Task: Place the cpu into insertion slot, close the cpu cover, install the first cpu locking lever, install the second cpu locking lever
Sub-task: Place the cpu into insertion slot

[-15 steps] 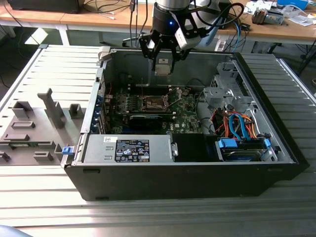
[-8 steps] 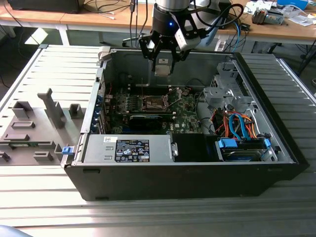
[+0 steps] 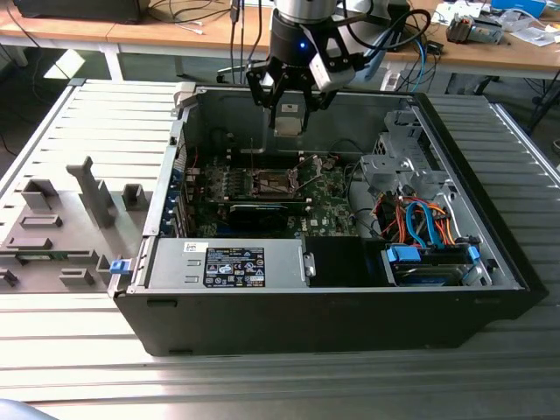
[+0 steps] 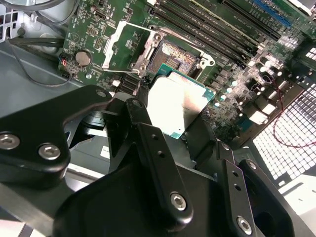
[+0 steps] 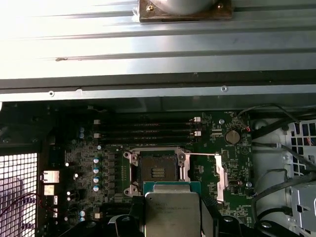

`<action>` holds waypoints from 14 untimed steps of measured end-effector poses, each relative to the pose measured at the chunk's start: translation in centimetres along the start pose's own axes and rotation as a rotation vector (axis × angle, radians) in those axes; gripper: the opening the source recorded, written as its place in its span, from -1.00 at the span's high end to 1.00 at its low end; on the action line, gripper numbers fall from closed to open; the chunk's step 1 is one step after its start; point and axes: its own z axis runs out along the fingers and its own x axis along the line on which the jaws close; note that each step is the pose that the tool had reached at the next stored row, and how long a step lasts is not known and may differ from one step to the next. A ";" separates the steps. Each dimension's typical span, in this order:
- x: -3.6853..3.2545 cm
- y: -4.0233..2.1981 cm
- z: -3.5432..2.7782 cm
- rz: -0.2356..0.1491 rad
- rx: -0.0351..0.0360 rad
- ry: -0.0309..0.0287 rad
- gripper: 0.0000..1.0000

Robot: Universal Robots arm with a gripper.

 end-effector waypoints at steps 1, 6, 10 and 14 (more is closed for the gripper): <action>0.00 0.00 0.04 0.000 -0.0001 -0.0001 -0.08; 0.00 -0.01 0.15 0.000 -0.0001 0.0000 -0.08; 0.00 -0.02 0.26 0.000 0.0001 0.0000 -0.08; -0.01 -0.02 0.35 0.000 0.0000 0.0000 -0.08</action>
